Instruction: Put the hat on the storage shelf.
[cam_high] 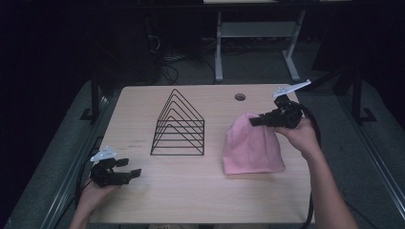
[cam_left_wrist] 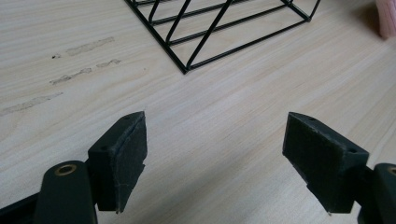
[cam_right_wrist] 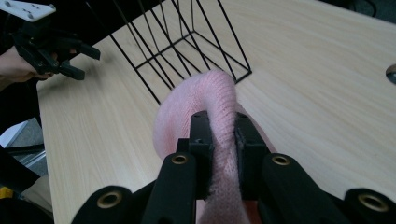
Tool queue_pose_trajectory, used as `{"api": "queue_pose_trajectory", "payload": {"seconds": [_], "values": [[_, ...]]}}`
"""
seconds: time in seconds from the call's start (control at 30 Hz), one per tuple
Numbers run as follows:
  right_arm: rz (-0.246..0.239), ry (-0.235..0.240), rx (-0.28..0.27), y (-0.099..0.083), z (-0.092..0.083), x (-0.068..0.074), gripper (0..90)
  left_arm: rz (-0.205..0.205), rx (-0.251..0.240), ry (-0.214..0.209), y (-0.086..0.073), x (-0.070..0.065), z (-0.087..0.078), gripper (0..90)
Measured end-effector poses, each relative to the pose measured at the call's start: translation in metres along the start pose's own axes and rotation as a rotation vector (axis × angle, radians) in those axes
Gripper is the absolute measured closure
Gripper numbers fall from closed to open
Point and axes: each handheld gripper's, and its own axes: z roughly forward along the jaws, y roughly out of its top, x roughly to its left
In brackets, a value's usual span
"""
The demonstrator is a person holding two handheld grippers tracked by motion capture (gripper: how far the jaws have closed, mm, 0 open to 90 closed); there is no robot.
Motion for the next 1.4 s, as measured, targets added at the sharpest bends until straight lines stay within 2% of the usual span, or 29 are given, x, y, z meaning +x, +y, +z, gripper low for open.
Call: {"api": "queue_pose_trajectory", "payload": {"seconds": [0.2,0.4,0.93,1.1,1.2,1.3,1.37,1.4], "values": [[-0.042,-0.012,-0.017,0.011,-0.007,0.010,80.1,-0.011,-0.001,-0.004,0.000,-0.001,0.001,22.1],[-0.073,-0.015,-0.030,0.021,-0.011,0.018,80.2,0.002,-0.003,-0.006,0.000,0.000,0.001,22.2],[-0.132,0.012,-0.076,0.044,-0.020,0.039,80.2,0.006,-0.016,-0.035,0.005,-0.006,-0.001,23.2],[-0.151,0.024,-0.085,0.054,-0.023,0.047,80.2,0.014,-0.029,-0.047,0.013,-0.005,-0.006,23.2],[-0.168,0.028,-0.086,0.061,-0.023,0.052,80.2,0.029,-0.060,-0.065,0.023,-0.006,-0.014,23.3],[-0.177,0.032,-0.090,0.067,-0.025,0.057,80.1,0.054,-0.060,-0.081,0.030,-0.007,-0.017,24.1],[-0.180,0.032,-0.092,0.069,-0.025,0.058,80.1,0.054,-0.058,-0.084,0.031,-0.008,-0.017,24.1],[-0.191,0.033,-0.095,0.074,-0.025,0.061,80.1,0.071,-0.055,-0.095,0.035,-0.009,-0.018,24.1]]}}
